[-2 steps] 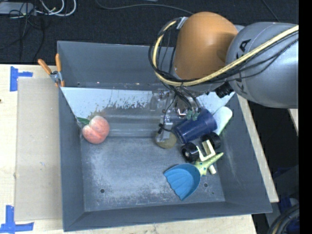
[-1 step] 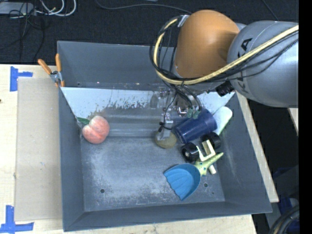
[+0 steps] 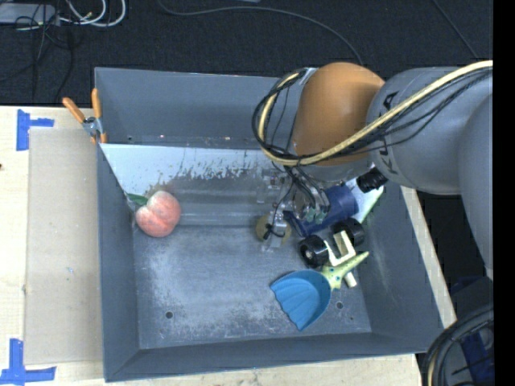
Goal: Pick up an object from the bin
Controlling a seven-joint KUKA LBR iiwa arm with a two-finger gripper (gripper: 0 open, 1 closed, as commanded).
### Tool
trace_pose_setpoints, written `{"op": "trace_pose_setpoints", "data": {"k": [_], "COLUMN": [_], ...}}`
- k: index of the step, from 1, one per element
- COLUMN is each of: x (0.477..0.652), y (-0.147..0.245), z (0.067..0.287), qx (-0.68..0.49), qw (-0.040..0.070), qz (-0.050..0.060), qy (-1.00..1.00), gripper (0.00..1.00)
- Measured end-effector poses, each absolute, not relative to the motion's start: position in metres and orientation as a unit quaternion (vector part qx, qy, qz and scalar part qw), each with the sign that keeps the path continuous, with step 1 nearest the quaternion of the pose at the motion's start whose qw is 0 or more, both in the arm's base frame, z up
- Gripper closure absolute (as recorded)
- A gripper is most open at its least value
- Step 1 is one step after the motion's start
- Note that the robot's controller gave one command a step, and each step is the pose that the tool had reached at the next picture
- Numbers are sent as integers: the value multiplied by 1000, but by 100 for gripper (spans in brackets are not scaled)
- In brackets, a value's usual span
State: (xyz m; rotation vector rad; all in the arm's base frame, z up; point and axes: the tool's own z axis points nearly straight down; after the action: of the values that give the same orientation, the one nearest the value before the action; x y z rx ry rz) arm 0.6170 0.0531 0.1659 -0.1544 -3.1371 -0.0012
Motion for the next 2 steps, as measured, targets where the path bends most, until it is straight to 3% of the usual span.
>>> {"op": "trace_pose_setpoints", "data": {"k": [1, 2], "x": [620, 622], "y": [14, 3], "z": [159, 140], "qx": [-46, -12], "qw": [1, 1], "qz": [0, 0], "qy": [-999, -1000], "gripper": [0, 0]}}
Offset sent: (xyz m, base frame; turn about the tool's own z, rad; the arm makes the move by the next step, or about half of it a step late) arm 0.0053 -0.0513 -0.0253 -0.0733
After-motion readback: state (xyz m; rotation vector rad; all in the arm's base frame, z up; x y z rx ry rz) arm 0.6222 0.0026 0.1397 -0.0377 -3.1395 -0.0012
